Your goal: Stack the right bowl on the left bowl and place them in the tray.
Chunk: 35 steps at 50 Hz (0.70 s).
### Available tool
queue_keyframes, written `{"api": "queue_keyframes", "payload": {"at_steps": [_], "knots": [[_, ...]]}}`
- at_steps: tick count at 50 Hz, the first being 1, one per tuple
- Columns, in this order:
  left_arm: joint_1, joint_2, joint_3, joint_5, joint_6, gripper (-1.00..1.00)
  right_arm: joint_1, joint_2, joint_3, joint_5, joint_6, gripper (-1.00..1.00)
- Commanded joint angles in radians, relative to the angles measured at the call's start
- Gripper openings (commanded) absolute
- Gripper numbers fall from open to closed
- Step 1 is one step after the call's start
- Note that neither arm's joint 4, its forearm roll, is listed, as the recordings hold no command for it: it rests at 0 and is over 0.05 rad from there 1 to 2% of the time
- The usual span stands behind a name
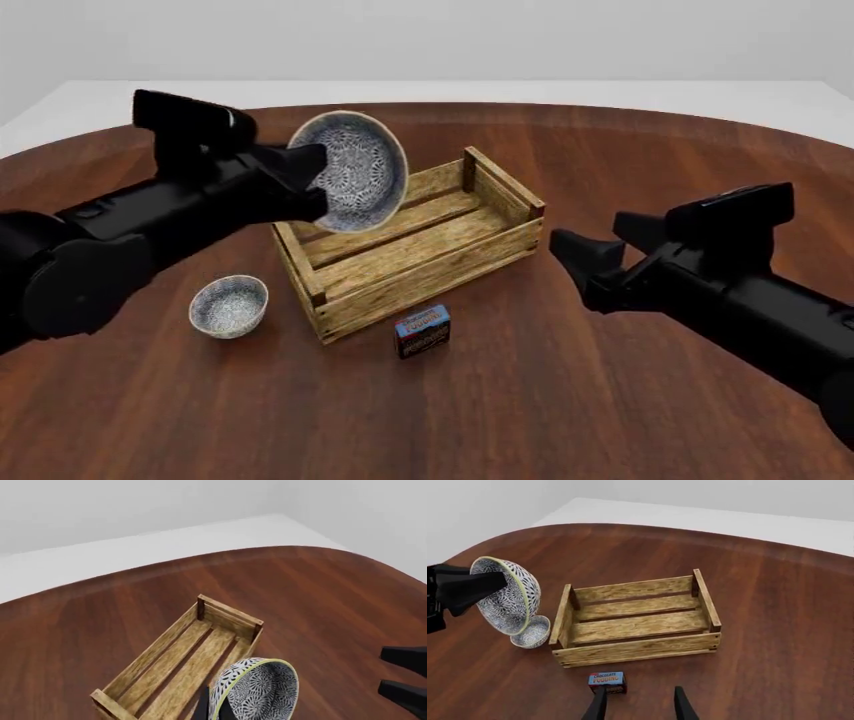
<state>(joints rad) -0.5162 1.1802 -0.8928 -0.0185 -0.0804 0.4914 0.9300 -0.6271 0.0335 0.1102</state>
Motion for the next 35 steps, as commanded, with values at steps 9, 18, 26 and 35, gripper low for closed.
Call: {"api": "queue_keyframes", "payload": {"at_steps": [9, 18, 26, 35], "knots": [[0.053, -0.081, -0.086, 0.25, -0.002, -1.0, 0.003, -0.03, 0.001, 0.019, -0.001, 1.0], [0.111, -0.114, -0.092, 0.311, -0.01, -1.0, 0.001, -0.042, 0.0, 0.027, 0.0, 1.0], [0.141, -0.147, -0.085, 0.358, -0.029, -1.0, 0.002, -0.049, 0.001, 0.03, 0.002, 1.0], [0.202, -0.158, -0.065, 0.386, -0.046, -1.0, 0.002, -0.061, 0.001, 0.038, 0.003, 1.0]]}}
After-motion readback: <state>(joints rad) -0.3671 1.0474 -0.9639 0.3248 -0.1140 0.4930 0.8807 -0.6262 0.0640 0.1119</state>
